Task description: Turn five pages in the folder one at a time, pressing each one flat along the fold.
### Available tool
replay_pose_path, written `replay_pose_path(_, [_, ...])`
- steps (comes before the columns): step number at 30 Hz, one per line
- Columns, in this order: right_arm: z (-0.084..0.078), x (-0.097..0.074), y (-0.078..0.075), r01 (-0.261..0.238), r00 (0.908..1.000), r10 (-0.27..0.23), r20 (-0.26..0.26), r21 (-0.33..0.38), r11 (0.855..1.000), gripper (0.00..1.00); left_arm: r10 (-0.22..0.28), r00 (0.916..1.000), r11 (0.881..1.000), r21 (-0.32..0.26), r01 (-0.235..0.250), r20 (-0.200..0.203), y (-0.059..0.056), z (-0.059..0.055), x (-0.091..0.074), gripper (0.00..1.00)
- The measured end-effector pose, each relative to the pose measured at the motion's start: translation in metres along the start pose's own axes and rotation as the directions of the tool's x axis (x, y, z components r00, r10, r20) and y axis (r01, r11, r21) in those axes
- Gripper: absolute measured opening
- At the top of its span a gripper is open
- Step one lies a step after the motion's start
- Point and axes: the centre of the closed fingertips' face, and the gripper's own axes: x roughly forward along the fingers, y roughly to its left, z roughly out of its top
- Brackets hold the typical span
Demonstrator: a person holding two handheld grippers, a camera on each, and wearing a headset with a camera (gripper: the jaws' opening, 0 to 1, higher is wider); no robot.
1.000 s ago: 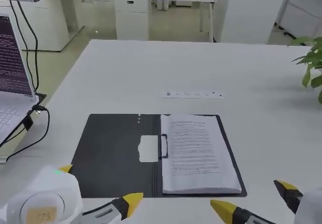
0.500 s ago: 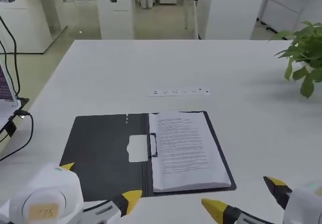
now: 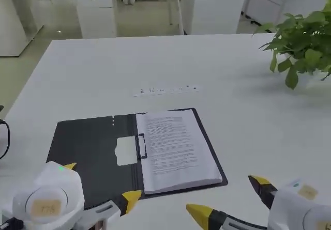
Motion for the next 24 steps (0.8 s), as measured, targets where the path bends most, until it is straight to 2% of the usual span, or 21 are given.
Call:
replay_pose_path(5, [0.003, -0.001, -0.002, 0.016, 0.9997, -0.016, 0.017, 0.012, 1.0, 0.95, -0.034, 0.9994, 0.999, 0.015, 0.034, 0.004, -0.006, 0.002, 0.016, 0.88])
replay_pose_path(9, [0.001, -0.002, -0.004, 0.027, 0.9995, -0.027, 0.017, 0.016, 1.0, 0.94, -0.066, 0.9976, 0.997, 0.047, 0.067, -0.023, -0.011, 0.0, 0.032, 0.87])
replay_pose_path(11, [0.002, -0.003, -0.003, 0.032, 0.9993, -0.032, 0.021, 0.016, 0.999, 0.94, -0.085, 0.9964, 0.995, 0.06, 0.085, -0.009, -0.015, 0.005, 0.041, 0.87])
replay_pose_path(12, [0.001, -0.003, -0.003, 0.032, 0.9993, -0.032, 0.021, 0.016, 0.999, 0.93, -0.088, 0.996, 0.994, 0.063, 0.089, -0.015, -0.016, 0.005, 0.045, 0.87])
replay_pose_path(17, [0.002, -0.004, -0.005, 0.045, 0.9984, -0.045, 0.035, 0.021, 0.999, 0.91, -0.13, 0.9907, 0.986, 0.1, 0.133, -0.04, -0.029, 0.007, 0.07, 0.86])
replay_pose_path(20, [0.003, -0.005, -0.007, 0.053, 0.9978, -0.054, 0.037, 0.025, 0.998, 0.9, -0.154, 0.9874, 0.982, 0.107, 0.157, -0.035, -0.037, 0.01, 0.079, 0.86])
replay_pose_path(24, [0.003, -0.005, -0.01, 0.066, 0.997, -0.067, 0.038, 0.033, 0.997, 0.9, -0.187, 0.981, 0.973, 0.129, 0.192, -0.052, -0.05, 0.009, 0.093, 0.86])
